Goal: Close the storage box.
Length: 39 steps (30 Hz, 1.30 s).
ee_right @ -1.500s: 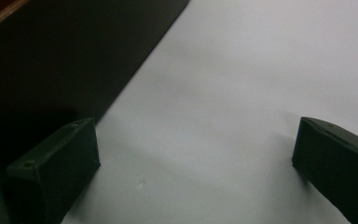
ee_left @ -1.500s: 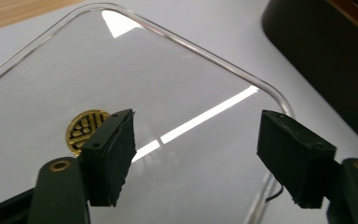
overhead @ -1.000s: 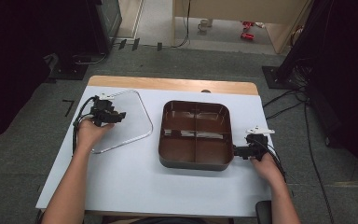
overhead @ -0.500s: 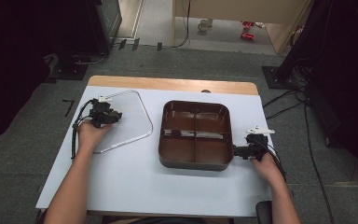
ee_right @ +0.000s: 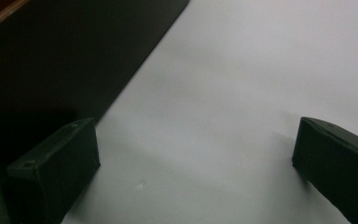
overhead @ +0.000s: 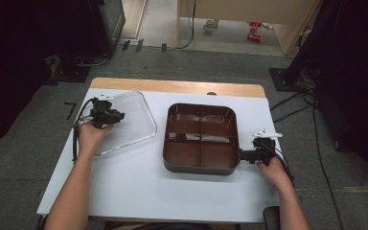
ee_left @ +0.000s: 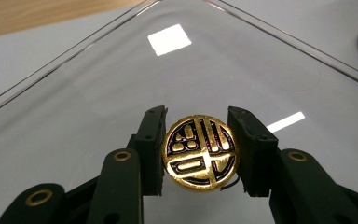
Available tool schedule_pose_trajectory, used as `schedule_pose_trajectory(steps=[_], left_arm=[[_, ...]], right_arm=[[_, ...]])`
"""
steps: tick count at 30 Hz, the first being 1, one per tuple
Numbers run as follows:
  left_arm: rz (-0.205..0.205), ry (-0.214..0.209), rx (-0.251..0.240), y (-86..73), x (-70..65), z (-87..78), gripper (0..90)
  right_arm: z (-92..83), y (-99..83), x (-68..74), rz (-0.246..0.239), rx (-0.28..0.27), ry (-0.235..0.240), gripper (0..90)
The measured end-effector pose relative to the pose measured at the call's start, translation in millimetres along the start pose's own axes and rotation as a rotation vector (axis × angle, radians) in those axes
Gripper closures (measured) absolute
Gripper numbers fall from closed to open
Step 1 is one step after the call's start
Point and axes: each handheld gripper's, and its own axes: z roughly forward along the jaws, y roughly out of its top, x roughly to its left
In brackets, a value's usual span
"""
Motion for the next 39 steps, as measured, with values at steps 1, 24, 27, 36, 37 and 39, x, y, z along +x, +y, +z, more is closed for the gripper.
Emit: schedule_pose_trajectory(steps=[1, 24, 27, 36, 37, 39], left_arm=[[0.003, -0.001, -0.006, 1.6, -1.1, -3.2, 59.5], [0.13, -0.184, -0.139, 53.9, -91.7, -78.6, 59.5], [0.168, -0.222, -0.145, 57.4, -115.0, -75.2, 59.5], [0.258, -0.275, -0.095, 61.8, -163.5, -48.4, 59.4], [0.265, -0.282, -0.093, 62.3, -168.3, -44.7, 59.5], [0.279, -0.303, -0.093, 63.6, -178.7, -36.9, 59.5]], right_arm=[[0.0, 0.0, 0.0, 0.0, 0.0, 0.0, 0.1], [-0.1, 0.0, 0.1, 0.001, 0.001, 0.0, 0.1], [-0.1, 0.0, 0.1, 0.001, 0.001, 0.0, 0.1], [-0.1, -0.1, 0.0, 0.0, 0.0, 0.0, 0.1], [-0.1, -0.1, 0.0, 0.0, 0.0, 0.0, 0.1], [-0.1, -0.1, 0.0, 0.0, 0.0, 0.0, 0.1]])
